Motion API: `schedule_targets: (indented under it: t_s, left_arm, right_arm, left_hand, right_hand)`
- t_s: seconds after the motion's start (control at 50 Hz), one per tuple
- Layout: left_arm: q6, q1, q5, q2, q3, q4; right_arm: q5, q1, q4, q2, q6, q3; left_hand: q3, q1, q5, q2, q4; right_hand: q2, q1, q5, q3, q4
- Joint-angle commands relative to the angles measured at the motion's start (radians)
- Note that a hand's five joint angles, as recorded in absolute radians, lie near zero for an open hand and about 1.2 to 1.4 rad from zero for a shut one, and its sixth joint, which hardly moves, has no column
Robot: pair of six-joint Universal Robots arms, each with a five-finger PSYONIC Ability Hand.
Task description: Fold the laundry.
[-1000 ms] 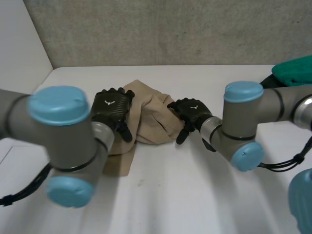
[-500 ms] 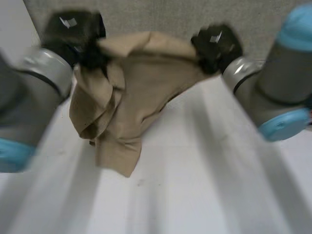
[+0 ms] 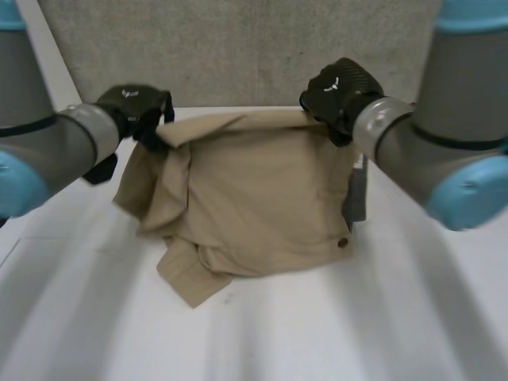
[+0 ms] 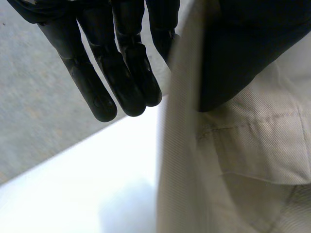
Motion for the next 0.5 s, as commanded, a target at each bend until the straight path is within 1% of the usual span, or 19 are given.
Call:
schedule_targets:
  t_s: [0.02,0.04,0.1,0.12,0.16,0.2,0.26,0.32,0.4,0.42,0.48,0.5]
  left_arm:
    - [0.087,0.004,-0.057,-0.143,0.230,0.363]
    - [0.082,0.002,-0.059,-0.133,0.256,0.468]
    - [0.062,-0.001,-0.056,-0.096,0.256,0.636]
    - [0.044,-0.002,-0.049,-0.065,0.241,0.732]
    - [0.033,0.001,-0.042,-0.038,0.219,0.809]
    - [0.027,0.001,-0.037,-0.002,0.169,0.855]
    - [0.027,0.002,-0.028,0.030,0.118,0.860]
    - [0.027,0.004,-0.011,0.064,0.023,0.831]
    - [0.028,0.014,0.021,0.113,-0.155,0.779]
    - [0.027,0.018,0.035,0.131,-0.249,0.768]
    - [0.028,0.019,0.061,0.147,-0.389,0.765]
    - [0.031,0.018,0.079,0.151,-0.479,0.771]
  right_arm:
    - [0.131,0.012,-0.362,0.188,0.081,-0.187]
    - [0.152,0.008,-0.487,0.196,0.098,-0.217]
    - [0.151,-0.002,-0.678,0.184,0.118,-0.218]
    - [0.143,-0.008,-0.786,0.165,0.132,-0.206]
    - [0.130,-0.009,-0.873,0.148,0.146,-0.187]
    - [0.108,-0.012,-0.921,0.115,0.166,-0.152]
    - [0.078,-0.012,-0.909,0.087,0.180,-0.115]
    - [0.047,-0.017,-0.867,0.052,0.189,-0.048]
    - [0.022,-0.020,-0.791,0.006,0.187,0.072]
    - [0.013,-0.022,-0.757,-0.011,0.187,0.131]
    - [-0.011,-0.020,-0.706,-0.028,0.186,0.227]
    - [-0.031,-0.017,-0.682,-0.033,0.187,0.291]
  left_hand:
    - [0.206,0.244,0.231,0.200,0.197]
    - [0.206,0.244,0.231,0.200,0.197]
    - [0.206,0.244,0.231,0.200,0.197]
    - [0.206,0.244,0.231,0.200,0.197]
    - [0.206,0.244,0.231,0.200,0.197]
    - [0.206,0.244,0.231,0.200,0.197]
    - [0.206,0.244,0.231,0.200,0.197]
    - [0.206,0.244,0.231,0.200,0.197]
    - [0.206,0.244,0.231,0.200,0.197]
    - [0.206,0.244,0.231,0.200,0.197]
    - [0.206,0.244,0.231,0.200,0.197]
    - [0.206,0.244,0.231,0.200,0.197]
  right_hand:
    - [0.220,0.292,0.212,0.211,0.201]
    - [0.220,0.292,0.212,0.211,0.201]
    - [0.220,0.292,0.212,0.211,0.201]
    - [0.220,0.292,0.212,0.211,0.201]
    - [0.220,0.292,0.212,0.211,0.201]
    - [0.220,0.292,0.212,0.211,0.201]
    - [0.220,0.292,0.212,0.211,0.201]
    - [0.220,0.292,0.212,0.211,0.201]
    - [0.220,0.292,0.212,0.211,0.201]
    - [0.220,0.292,0.212,0.211,0.201]
    - [0.220,0.292,0.212,0.211,0.201]
    - [0.220,0.292,0.212,0.211,0.201]
